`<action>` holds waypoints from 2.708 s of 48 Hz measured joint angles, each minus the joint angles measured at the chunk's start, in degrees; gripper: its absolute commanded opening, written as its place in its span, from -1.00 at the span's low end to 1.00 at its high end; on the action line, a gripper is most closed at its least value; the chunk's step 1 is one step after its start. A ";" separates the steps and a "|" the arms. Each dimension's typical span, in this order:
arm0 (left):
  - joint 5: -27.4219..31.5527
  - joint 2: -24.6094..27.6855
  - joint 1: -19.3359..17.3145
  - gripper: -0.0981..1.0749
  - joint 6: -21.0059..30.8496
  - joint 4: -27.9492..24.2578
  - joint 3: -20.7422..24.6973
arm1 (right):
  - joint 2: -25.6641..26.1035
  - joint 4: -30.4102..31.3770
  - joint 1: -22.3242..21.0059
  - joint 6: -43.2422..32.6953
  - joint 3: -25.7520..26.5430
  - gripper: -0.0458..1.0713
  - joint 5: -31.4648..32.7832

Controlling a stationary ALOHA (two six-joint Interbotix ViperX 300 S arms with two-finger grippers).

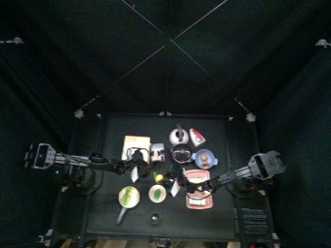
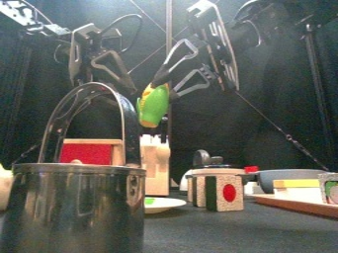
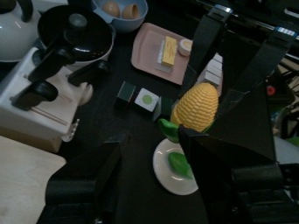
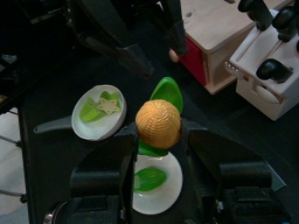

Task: Remove corn husk

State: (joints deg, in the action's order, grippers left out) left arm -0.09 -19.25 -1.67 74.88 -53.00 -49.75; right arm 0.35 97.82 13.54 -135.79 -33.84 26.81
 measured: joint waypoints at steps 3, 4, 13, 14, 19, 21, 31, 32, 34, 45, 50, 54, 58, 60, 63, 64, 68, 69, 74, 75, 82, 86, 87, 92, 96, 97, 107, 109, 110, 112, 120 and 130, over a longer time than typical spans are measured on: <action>-0.79 0.44 -0.09 0.63 0.09 1.49 0.00 | 0.00 -0.09 -0.09 0.09 0.00 0.15 0.00; -1.05 0.53 -0.18 0.63 0.00 2.11 0.00 | 0.00 0.00 -0.09 0.09 0.00 0.15 0.00; -2.72 1.05 -0.62 0.63 0.00 6.50 0.00 | 0.00 -0.09 -0.09 0.09 0.09 0.15 0.00; -3.25 1.05 -0.62 0.63 -0.09 7.21 0.00 | 0.00 -0.09 -0.09 0.09 0.00 0.15 0.00; -3.78 1.23 -0.97 0.63 -0.09 8.88 0.00 | 0.00 -0.09 -0.18 0.09 0.00 0.15 0.00; -3.87 1.58 -1.32 0.63 -0.09 9.49 0.00 | 0.00 0.00 -0.09 0.09 0.00 0.15 0.09; -4.66 4.13 -2.37 0.63 -0.26 11.60 0.18 | 0.00 0.09 -0.09 0.09 0.09 0.15 0.00; -4.66 4.39 -2.37 0.63 -0.26 11.69 0.35 | 0.00 0.00 -0.18 0.09 0.09 0.15 0.00; -4.66 4.75 -2.46 0.63 -0.26 11.78 0.53 | 0.00 0.09 -0.18 0.09 0.09 0.15 0.00; -4.75 6.50 -2.64 0.62 -0.26 12.48 1.76 | 0.00 0.00 -0.18 0.18 0.09 0.15 0.00; -4.75 7.21 -2.72 0.62 -0.35 12.48 2.20 | 0.00 0.00 -0.18 0.18 0.00 0.15 0.00; -4.83 7.47 -2.64 0.62 -0.44 12.57 2.29 | 0.00 0.00 -0.18 0.18 0.09 0.15 0.00; -5.01 7.38 -2.64 0.62 -0.44 12.57 2.29 | 0.00 0.00 -0.18 0.18 0.00 0.15 0.00; -5.19 7.38 -2.64 0.62 -0.44 12.57 2.29 | 0.00 0.00 -0.18 0.09 0.00 0.15 0.00; -5.27 7.38 -2.64 0.62 -0.44 12.57 2.29 | 0.00 0.00 -0.18 0.18 0.00 0.15 0.00; -5.27 7.38 -2.64 0.62 -0.35 12.57 2.29 | 0.00 0.00 -0.18 0.18 0.00 0.15 0.09; -5.36 7.47 -2.64 0.62 -0.44 12.57 2.29 | 0.00 0.00 -0.18 0.18 -0.09 0.15 0.00; -5.36 7.47 -2.55 0.62 -0.44 12.57 2.20 | 0.00 0.00 -0.18 0.18 -0.09 0.15 0.09; -5.19 7.38 -2.55 0.62 -0.35 12.92 2.29 | 0.00 0.00 -0.26 0.18 -0.35 0.15 0.09; -5.27 7.38 -2.55 0.62 -0.35 13.01 2.29 | 0.00 0.00 -0.18 0.09 -0.35 0.15 0.09; -5.19 7.38 -2.55 0.58 -0.35 15.12 2.29 | 0.00 0.00 -0.26 0.18 -0.35 0.15 0.62; -5.19 7.38 -2.55 0.53 -0.35 15.91 2.29 | 0.00 -0.09 -0.18 0.18 -0.35 0.15 0.97; -5.19 7.38 -2.55 0.51 -0.26 16.08 2.29 | 0.00 -0.09 -0.26 0.09 -0.35 0.15 1.05; -5.27 7.47 -2.55 0.40 -0.35 16.44 2.29 | 0.00 -0.09 -0.26 0.18 -0.35 0.15 1.23; -5.19 7.47 -2.55 0.31 -0.35 16.61 2.29 | 0.00 -0.09 -0.35 0.18 -0.35 0.15 1.23; -5.19 7.47 -2.55 0.29 -0.26 16.61 2.29 | 0.00 -0.09 -0.35 0.18 -0.35 0.15 1.32; -5.01 7.47 -2.81 0.03 -0.44 16.70 2.20 | 0.00 0.00 -0.53 0.18 -0.35 0.15 1.32; -5.01 7.47 -2.81 -0.01 -0.35 16.70 2.11 | 0.00 0.00 -0.53 0.18 -0.35 0.15 1.32; -5.01 7.47 -2.90 -0.04 -0.35 16.70 2.02 | 0.00 0.09 -0.53 0.18 -0.35 0.15 1.32; -5.01 7.38 -2.90 -0.07 -0.44 16.70 1.93 | 0.00 0.00 -0.53 0.18 -0.35 0.15 1.32; -5.19 7.38 -3.69 -0.10 -0.53 16.52 1.49 | 0.00 0.18 -0.62 0.26 -0.53 0.15 1.58; -4.92 7.29 -6.42 -0.10 -0.53 15.91 -0.26 | 0.00 0.62 -0.44 0.26 -0.70 0.15 1.67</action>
State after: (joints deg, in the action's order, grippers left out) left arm -5.01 -11.95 -8.09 74.36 -37.09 -50.01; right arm 0.35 98.44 13.10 -135.53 -34.54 28.48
